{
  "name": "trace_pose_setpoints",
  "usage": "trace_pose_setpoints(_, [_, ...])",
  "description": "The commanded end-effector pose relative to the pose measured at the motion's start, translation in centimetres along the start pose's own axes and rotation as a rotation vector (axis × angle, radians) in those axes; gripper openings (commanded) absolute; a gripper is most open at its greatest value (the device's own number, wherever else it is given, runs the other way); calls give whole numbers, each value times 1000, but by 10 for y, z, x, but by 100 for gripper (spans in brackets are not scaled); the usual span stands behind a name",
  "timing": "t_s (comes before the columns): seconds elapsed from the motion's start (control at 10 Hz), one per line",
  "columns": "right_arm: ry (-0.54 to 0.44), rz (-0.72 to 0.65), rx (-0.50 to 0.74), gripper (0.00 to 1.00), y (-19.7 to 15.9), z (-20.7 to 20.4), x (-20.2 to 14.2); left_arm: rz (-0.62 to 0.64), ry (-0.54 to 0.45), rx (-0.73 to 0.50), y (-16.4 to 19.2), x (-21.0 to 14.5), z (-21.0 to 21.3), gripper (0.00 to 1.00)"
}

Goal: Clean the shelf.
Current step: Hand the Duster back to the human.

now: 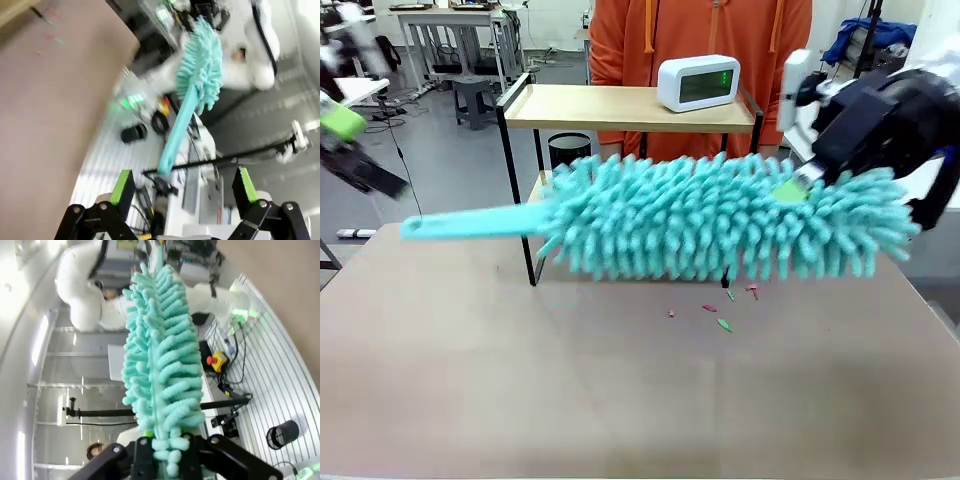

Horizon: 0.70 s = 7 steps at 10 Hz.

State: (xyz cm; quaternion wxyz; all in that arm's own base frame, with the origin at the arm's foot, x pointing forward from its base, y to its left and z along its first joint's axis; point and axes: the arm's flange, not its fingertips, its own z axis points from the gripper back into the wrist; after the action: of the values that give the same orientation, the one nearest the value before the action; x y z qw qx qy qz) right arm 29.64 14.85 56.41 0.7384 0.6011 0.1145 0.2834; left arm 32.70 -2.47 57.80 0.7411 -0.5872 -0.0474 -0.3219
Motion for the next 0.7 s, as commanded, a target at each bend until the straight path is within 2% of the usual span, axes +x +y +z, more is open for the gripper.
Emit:
trace_pose_setpoints(0.0, [-191, 17, 9, 0, 17, 47, -32, 18, -444, 174, -1, -31, 27, 100])
trace_pose_setpoints(0.1, [-328, 37, 6, 0, 34, 79, -55, 37, -599, 198, 7, -45, 47, 100])
trace_pose_setpoints(0.2, [-475, 54, -11, 0, 51, 106, -77, 60, -681, 186, 18, -53, 59, 100])
trace_pose_setpoints(0.3, [-652, 82, 11, 0, 67, 135, -102, 85, -712, 158, 31, -58, 63, 100])
trace_pose_setpoints(0.4, [-863, 84, 26, 0, 75, 162, -126, 106, -706, 117, 42, -61, 63, 100])
trace_pose_setpoints(0.6, [-1145, 49, 46, 0, 70, 193, -166, 178, -621, 75, 53, -58, 59, 100])
